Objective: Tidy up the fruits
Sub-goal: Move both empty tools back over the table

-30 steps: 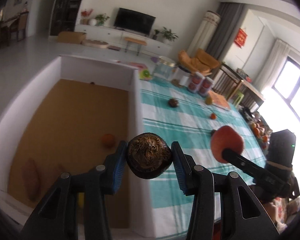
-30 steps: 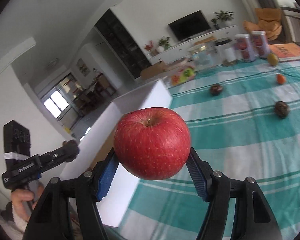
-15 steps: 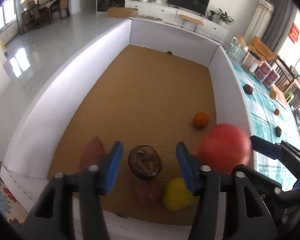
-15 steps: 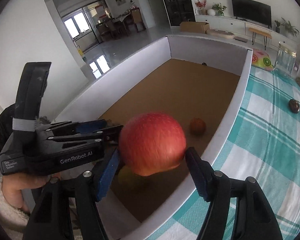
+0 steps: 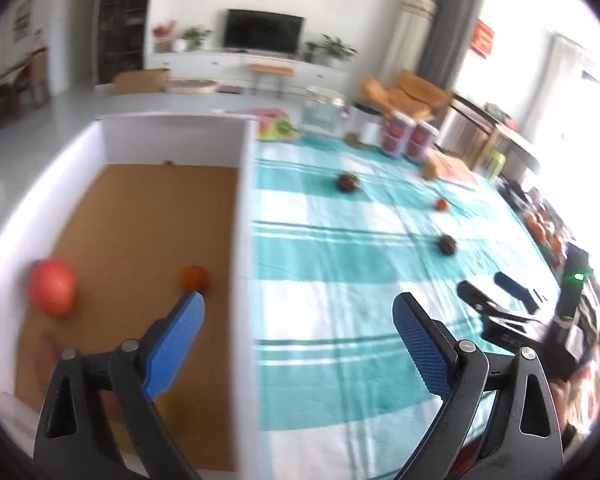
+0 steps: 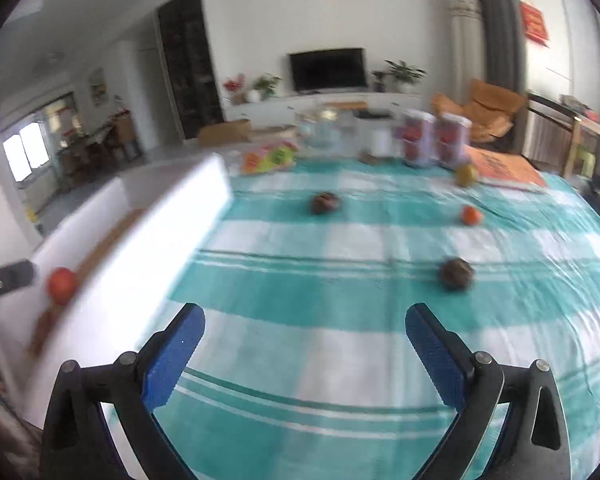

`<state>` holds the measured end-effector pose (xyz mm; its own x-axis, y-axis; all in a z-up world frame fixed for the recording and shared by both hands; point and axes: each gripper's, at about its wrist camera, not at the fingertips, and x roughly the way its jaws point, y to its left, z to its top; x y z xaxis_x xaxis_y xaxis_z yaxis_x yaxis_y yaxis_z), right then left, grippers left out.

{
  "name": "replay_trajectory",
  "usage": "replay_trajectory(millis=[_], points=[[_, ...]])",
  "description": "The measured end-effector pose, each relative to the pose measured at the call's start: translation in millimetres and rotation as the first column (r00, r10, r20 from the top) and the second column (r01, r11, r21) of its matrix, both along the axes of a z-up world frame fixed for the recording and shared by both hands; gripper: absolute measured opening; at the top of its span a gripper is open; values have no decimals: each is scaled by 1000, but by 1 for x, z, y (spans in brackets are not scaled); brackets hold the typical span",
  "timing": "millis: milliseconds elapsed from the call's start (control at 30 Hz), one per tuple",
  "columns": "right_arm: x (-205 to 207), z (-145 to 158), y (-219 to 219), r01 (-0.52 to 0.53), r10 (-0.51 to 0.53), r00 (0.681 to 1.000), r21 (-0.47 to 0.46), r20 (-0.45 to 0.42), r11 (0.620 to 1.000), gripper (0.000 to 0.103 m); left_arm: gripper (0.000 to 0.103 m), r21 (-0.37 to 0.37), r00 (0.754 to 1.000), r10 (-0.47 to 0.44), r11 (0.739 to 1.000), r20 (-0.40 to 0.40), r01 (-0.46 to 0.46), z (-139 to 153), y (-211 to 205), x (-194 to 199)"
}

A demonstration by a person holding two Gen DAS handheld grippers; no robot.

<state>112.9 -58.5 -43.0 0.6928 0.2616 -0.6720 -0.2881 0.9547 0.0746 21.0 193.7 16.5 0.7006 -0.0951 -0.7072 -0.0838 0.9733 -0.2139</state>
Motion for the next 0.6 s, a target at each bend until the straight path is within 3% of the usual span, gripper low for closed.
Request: replay_trajectory(millis=[67, 133, 200, 267, 400, 600], points=[[9, -26, -45, 123, -123, 991, -5, -47, 992, 100, 96, -16, 993, -108, 994, -43, 108, -13, -39, 17], [6, -42, -88, 244, -239, 967, 49, -85, 969, 100, 96, -15, 981, -178, 984, -83, 178, -35, -71, 31], [13, -41, -119, 320, -299, 944, 170, -138, 932, 100, 96, 0, 974, -194, 981, -114, 195, -58, -92, 50], [13, -40, -129, 366, -347, 929, 179, -129, 913, 100, 96, 14, 977, -172, 985, -127, 175, -74, -103, 60], [21, -51, -127, 381, -352, 916, 151, -191, 912, 100, 96, 32, 983, -120, 992, -138, 125, -94, -109, 83], [23, -56, -120, 378, -353, 916, 115, -189, 919, 100, 96, 169, 988, -66, 982, -136, 89, -116, -107, 110]])
